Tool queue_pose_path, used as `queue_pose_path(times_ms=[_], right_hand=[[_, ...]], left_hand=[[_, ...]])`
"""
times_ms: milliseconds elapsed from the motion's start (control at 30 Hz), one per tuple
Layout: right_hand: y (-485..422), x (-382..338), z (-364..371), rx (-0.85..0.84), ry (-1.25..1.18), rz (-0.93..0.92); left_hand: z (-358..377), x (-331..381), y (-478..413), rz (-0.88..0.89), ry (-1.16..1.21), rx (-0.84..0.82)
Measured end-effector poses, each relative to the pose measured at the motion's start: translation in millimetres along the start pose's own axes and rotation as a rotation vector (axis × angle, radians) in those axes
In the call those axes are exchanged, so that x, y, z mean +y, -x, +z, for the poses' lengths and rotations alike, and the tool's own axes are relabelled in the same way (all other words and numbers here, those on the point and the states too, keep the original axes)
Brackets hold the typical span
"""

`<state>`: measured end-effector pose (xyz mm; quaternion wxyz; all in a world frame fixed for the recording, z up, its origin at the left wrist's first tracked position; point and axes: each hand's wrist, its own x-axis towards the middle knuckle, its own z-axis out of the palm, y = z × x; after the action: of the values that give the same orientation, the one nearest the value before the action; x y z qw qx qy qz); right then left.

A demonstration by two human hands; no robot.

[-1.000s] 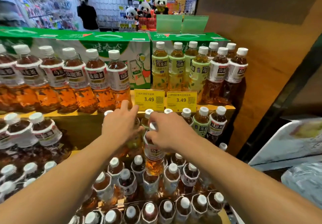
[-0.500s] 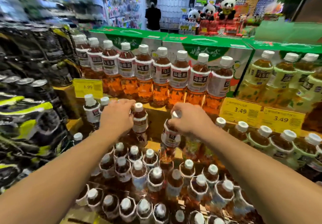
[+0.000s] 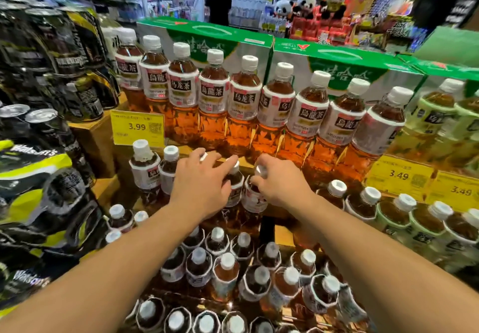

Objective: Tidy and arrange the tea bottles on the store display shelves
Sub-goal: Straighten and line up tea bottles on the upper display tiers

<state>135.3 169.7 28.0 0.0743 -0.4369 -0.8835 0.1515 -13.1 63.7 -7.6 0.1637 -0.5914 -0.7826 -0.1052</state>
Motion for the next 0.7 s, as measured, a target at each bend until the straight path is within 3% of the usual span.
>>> queue_pose_path(times_ms=[500, 600, 700], right_hand=[[8, 7, 5, 0.020, -0.012, -0.069], [22, 9, -10, -0.012, -0.070, -0.067], [56, 29, -30, 0.130, -0.170, -0.057]], left_hand=[[-3, 19, 7, -0.065, 0.003, -0.041], [-8, 29, 15, -0.036, 0.028, 0.024], [-16, 47, 12, 0.092, 0.129, 0.162]])
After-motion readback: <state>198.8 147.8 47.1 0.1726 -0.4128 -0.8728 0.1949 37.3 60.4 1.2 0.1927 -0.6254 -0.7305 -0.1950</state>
